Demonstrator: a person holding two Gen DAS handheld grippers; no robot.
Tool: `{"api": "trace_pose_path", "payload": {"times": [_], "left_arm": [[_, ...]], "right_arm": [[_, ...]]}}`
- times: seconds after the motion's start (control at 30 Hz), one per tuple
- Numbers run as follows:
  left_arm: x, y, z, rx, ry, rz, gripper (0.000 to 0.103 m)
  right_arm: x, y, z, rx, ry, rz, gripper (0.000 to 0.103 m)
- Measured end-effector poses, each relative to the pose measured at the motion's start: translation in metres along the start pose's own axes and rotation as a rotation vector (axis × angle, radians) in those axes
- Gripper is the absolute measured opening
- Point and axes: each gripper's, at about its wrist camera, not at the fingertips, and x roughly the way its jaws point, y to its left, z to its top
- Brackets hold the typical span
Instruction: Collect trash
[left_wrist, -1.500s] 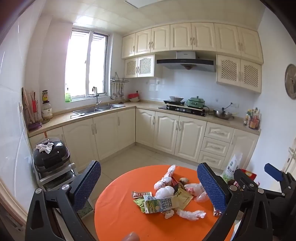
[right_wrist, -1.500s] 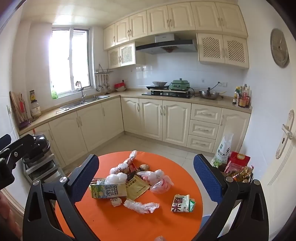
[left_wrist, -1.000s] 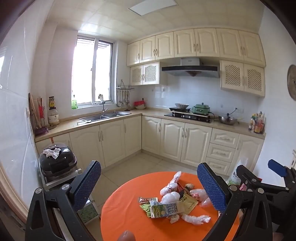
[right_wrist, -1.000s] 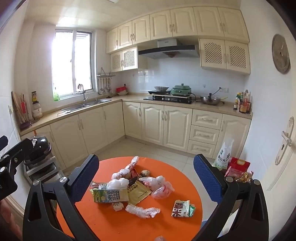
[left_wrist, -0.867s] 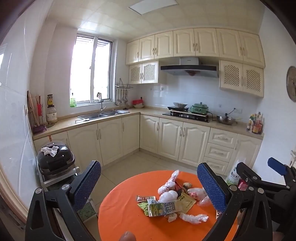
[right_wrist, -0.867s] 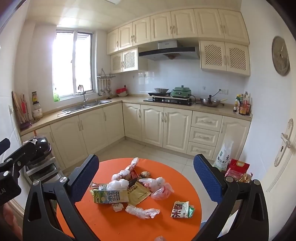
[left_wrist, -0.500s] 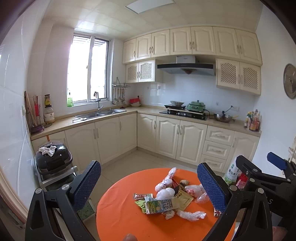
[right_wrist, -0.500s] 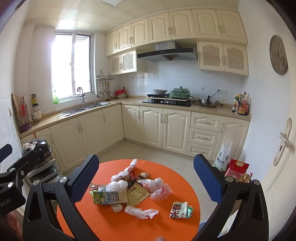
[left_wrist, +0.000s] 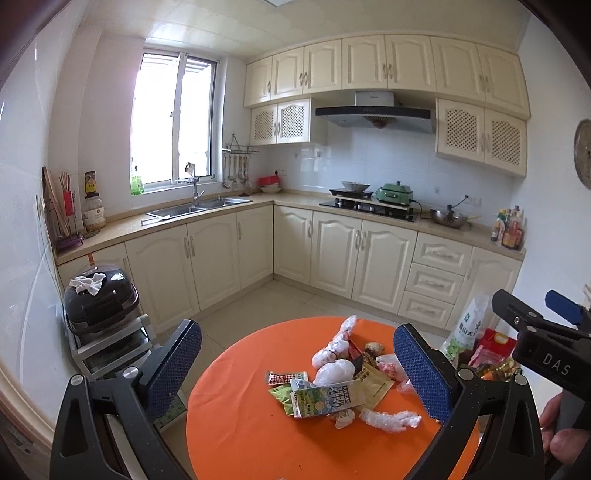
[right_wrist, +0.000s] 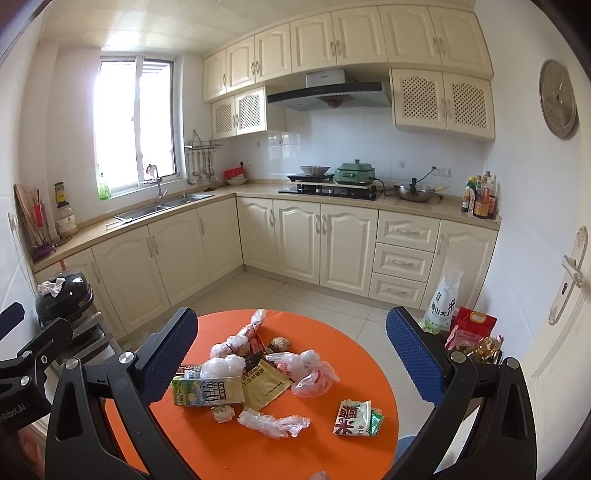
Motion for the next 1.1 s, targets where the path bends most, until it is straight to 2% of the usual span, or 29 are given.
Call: {"api": "trace_pose_path", "payload": {"times": [0.2, 0.67, 0.87, 1.1], "left_arm": [[0.038, -0.001, -0.008, 0.020, 0.081, -0.005, 0.102], [0.127, -0.024, -0.042, 0.123, 0.292, -0.016, 0.102], [0.152, -0.041, -0.061, 0.147, 0.358, -0.064, 0.102], [0.174, -0.065, -0.086, 0.146, 0.442, -0.124, 0.102]], "right_arm": [[0.028, -0.013, -0.015, 0.004, 0.074, -0.032, 0.103], [0.111, -0.051, -0.100, 0.030, 0.354, -0.061, 0.103], [0.140, -0.070, -0.138, 0.061, 0.474, -0.071, 0.103], [0.165, -0.095, -0.167, 0.099, 0.547, -0.082, 0.102]]}}
